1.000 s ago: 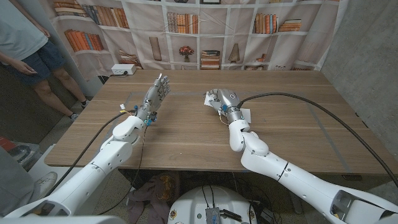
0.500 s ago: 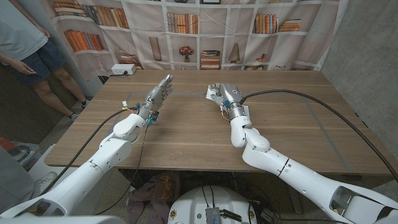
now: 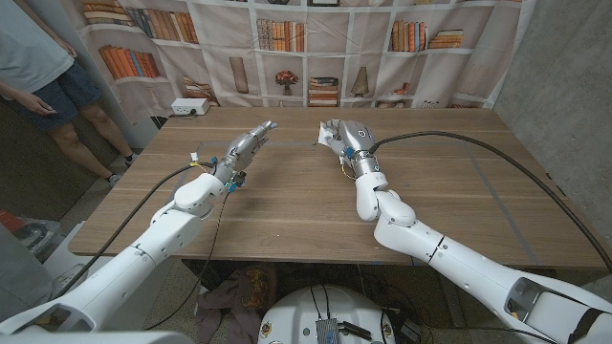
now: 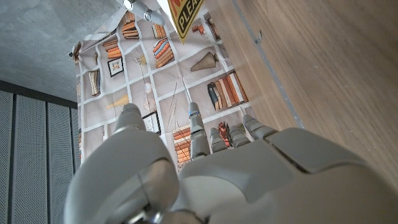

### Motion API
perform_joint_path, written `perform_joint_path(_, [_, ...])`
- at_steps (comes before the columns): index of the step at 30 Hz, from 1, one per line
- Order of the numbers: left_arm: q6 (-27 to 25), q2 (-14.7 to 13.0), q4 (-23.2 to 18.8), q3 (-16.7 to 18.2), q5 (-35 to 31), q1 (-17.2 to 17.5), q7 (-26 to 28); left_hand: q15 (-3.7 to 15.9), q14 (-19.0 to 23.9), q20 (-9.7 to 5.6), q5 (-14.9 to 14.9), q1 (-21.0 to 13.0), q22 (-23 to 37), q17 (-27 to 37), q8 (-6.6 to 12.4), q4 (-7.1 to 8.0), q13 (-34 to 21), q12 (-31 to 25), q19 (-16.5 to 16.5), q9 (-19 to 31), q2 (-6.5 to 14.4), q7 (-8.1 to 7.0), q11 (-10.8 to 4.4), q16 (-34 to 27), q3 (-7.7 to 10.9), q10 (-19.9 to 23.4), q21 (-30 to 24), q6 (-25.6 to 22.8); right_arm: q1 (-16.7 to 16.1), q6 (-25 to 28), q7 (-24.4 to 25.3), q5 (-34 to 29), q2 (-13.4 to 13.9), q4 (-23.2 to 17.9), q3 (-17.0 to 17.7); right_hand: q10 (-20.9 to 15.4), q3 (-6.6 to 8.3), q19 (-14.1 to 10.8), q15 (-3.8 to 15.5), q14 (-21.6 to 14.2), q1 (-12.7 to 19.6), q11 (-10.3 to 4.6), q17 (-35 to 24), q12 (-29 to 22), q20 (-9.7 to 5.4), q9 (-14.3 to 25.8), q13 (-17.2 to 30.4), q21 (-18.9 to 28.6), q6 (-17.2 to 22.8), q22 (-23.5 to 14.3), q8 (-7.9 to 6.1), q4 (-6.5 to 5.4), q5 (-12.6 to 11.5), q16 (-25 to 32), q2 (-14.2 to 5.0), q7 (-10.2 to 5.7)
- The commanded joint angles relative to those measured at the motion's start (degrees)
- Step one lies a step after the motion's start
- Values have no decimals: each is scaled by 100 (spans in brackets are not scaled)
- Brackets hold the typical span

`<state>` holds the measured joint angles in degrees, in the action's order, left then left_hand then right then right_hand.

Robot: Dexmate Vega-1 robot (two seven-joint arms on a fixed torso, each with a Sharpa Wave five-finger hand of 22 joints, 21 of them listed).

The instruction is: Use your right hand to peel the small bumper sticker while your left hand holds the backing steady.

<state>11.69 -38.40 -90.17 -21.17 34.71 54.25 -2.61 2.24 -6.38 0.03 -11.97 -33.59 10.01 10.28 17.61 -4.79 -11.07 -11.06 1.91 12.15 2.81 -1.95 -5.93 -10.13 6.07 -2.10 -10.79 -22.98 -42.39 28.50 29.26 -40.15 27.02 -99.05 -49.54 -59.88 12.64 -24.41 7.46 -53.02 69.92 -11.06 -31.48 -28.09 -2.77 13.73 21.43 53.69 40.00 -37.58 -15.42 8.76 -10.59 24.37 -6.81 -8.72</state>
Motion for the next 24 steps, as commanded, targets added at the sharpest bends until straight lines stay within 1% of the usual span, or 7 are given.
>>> perform_joint_path(1, [-238, -103, -115, -131, -168, -136, -20, 117, -57, 23, 13, -94, 19, 18, 34, -50, -17, -18, 56, 20, -21, -17, -31, -15, 3, -49, -21, -77, 94, -52, 63, -198, -44, 85, -90, -11, -11, 51, 642, -38, 57, -5, -25, 20, -836, 9, 30, 52, -4, -32, 0, -20, -13, -28, -14, -23])
perform_joint_path(6, [-253, 34, -56, -212, -114, -215, -72, 105, -77, 50, 20, -113, 19, 20, 47, -66, -17, -15, 71, 19, -36, -11, -32, -15, -2, -85, -18, -137, 93, -76, 52, -245, -50, 81, -119, -8, -14, 74, 642, -31, 58, -4, -32, 25, -837, 11, 34, 77, -2, -44, 1, -21, -14, -37, -15, -26])
perform_joint_path(8, [-431, -111, -135, -325, -272, -320, -176, 81, -37, 106, 28, -120, 21, 24, 68, -75, -17, -46, 60, 18, -52, 3, -1, -40, -12, -36, -28, -225, 99, -89, 37, -259, -56, 94, -134, -7, -15, 87, 643, -28, 59, -3, -37, 27, -838, 12, 36, 92, -8, -51, 4, -22, -15, -41, -15, -30])
perform_joint_path(13, [-461, 54, -150, -355, -216, -288, -23, 59, 4, 128, 43, -114, 25, 31, 119, -75, -17, -86, 48, 16, -62, 68, -1, -64, -27, 35, -40, -418, 130, -130, 15, -322, -67, 170, -187, 11, -21, 172, 642, 2, 61, 0, -55, 43, -835, 32, 47, 140, -34, -78, 9, -27, -15, -65, -19, -83])
perform_joint_path(14, [-437, 67, -105, -366, -172, -309, -112, 58, 8, 126, 46, -106, 25, 34, 138, -71, -17, -95, 48, 16, -64, 76, -13, -67, -33, 54, -42, -483, 131, -128, 14, -328, -76, 181, -192, 11, -21, 179, 642, 4, 60, 1, -57, 43, -835, 33, 48, 144, -33, -80, 8, -28, -15, -67, -21, -85])
perform_joint_path(17, [-625, -1, -221, -396, -218, -313, -39, 58, 43, 144, 58, -56, 28, 42, 201, -47, -17, -125, 32, 22, -78, 129, -7, -84, -66, 117, -53, -696, 138, -142, 3, -341, -92, 212, -208, 7, -21, 202, 642, 11, 57, 4, -63, 44, -835, 38, 52, 159, -40, -88, 10, -34, -16, -73, -30, -100])
perform_joint_path(24, [-600, -6, -166, -426, -209, -347, -142, 44, 76, 152, 66, -6, 30, 48, 284, -24, -17, -144, 23, 36, -94, 155, -22, -96, -100, 167, -59, -949, 154, -174, -27, -256, -175, 325, -210, 4, -24, 239, 643, 25, 56, 7, -76, 46, -839, 46, 59, 192, -48, -104, 12, -38, -18, -83, -35, -110])
